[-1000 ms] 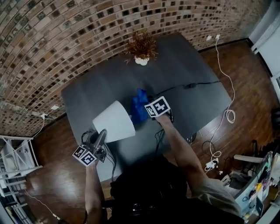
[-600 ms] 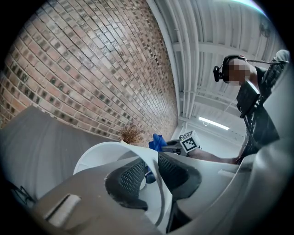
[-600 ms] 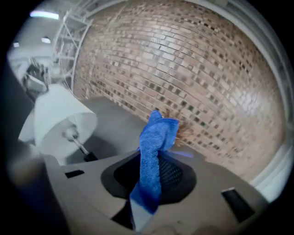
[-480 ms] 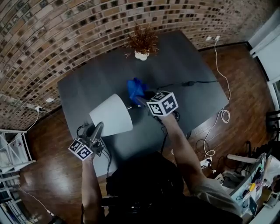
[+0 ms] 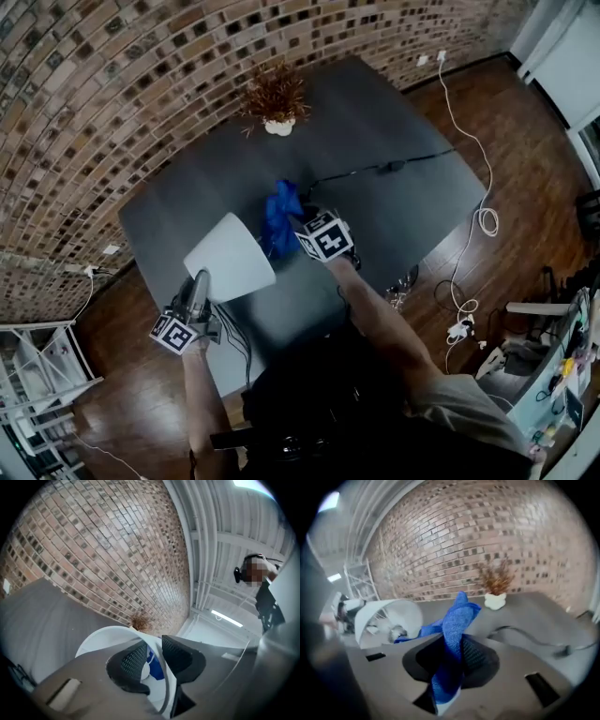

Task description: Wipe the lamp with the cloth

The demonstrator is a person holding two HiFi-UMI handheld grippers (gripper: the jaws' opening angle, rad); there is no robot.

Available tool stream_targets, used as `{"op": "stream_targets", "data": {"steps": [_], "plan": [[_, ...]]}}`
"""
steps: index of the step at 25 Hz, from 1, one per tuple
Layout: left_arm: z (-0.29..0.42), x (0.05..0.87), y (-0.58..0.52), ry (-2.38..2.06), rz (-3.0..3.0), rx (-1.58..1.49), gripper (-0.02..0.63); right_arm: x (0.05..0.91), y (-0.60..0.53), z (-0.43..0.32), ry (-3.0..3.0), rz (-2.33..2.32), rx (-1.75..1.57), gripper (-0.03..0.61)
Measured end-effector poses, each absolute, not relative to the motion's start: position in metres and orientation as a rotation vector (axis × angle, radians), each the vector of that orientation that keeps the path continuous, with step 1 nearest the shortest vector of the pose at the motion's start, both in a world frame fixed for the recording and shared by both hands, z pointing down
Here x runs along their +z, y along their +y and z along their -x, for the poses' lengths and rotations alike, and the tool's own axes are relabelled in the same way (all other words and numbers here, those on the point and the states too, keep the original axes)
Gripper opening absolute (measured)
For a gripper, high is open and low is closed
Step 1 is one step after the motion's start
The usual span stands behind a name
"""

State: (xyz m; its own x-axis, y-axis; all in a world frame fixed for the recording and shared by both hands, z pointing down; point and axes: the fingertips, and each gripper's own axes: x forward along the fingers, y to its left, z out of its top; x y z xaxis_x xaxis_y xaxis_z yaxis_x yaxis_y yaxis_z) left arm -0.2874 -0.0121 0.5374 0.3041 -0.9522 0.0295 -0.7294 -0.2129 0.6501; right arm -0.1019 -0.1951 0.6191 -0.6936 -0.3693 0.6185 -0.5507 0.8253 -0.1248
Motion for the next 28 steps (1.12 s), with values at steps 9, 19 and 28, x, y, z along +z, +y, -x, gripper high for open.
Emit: {"op": "stream_targets", "data": {"steps": [9, 19, 28], "plan": [[0.347, 0.538, -0.066, -1.61, -1.816, -0.497, 0.155, 0.606, -0.193, 0.113, -2.571, -0.572, 0.501, 0.084], [0.319, 0.531, -0.064, -1.364, -1.991, -0.308, 0.334, 0.595, -0.233, 0.053, -2.423, -0.908, 0.205, 0.084], [0.31, 0.564, -0.009, -1.335, -2.061, -0.216, 0.487, 0.619, -0.086, 0.172, -2.686, -0.151, 0.543, 0.084]]}}
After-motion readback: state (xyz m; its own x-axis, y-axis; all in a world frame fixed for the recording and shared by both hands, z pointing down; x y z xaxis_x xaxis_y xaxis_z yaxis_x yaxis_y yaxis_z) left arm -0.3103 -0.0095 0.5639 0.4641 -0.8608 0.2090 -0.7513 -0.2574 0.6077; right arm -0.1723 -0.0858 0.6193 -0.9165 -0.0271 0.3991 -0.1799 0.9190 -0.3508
